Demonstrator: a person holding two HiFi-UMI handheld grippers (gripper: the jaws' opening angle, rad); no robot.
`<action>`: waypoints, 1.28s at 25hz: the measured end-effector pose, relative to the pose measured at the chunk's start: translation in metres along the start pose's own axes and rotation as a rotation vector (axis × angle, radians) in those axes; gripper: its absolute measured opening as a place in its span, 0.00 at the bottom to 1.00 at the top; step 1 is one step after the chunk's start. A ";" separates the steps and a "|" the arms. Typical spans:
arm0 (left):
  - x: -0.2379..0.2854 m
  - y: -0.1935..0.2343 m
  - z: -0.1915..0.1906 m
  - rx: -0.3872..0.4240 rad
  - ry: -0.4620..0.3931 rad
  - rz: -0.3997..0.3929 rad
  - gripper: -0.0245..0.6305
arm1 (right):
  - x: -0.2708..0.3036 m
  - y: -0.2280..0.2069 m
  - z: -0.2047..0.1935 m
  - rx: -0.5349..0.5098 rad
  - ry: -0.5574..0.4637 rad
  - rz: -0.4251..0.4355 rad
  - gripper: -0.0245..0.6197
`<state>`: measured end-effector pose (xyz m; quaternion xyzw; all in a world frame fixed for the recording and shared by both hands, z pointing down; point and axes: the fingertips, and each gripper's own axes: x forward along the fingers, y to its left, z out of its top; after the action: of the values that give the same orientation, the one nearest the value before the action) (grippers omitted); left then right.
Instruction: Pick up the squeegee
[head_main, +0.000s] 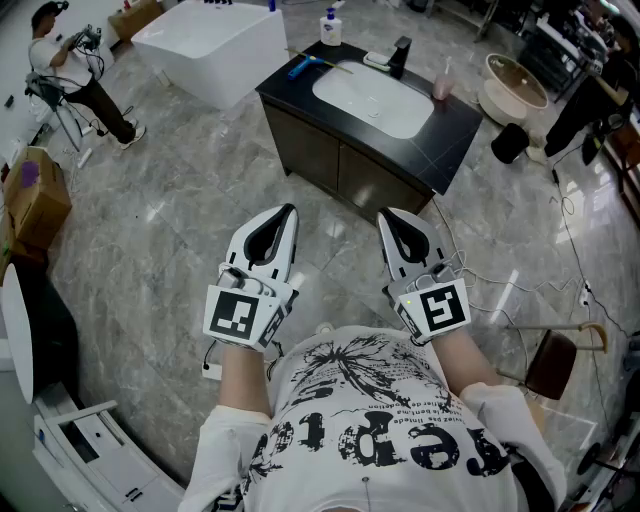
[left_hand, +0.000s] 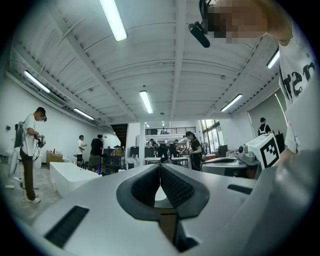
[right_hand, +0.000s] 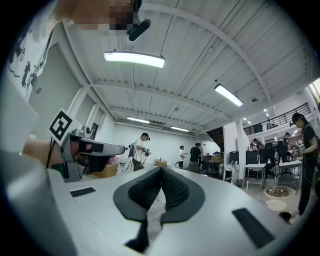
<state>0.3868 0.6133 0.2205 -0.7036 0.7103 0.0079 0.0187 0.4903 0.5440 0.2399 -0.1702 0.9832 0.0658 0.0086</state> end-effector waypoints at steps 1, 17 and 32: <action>-0.001 0.004 0.002 -0.006 -0.007 -0.002 0.06 | 0.002 0.001 0.001 -0.002 0.001 -0.004 0.06; -0.015 0.070 -0.022 -0.023 -0.006 0.015 0.33 | 0.052 0.029 -0.014 0.025 0.000 -0.063 0.06; 0.028 0.211 -0.072 -0.072 0.042 0.211 0.56 | 0.204 0.008 -0.073 0.085 0.054 0.045 0.06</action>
<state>0.1741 0.5845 0.2881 -0.6252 0.7799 0.0207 -0.0223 0.2960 0.4741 0.3048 -0.1492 0.9885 0.0194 -0.0120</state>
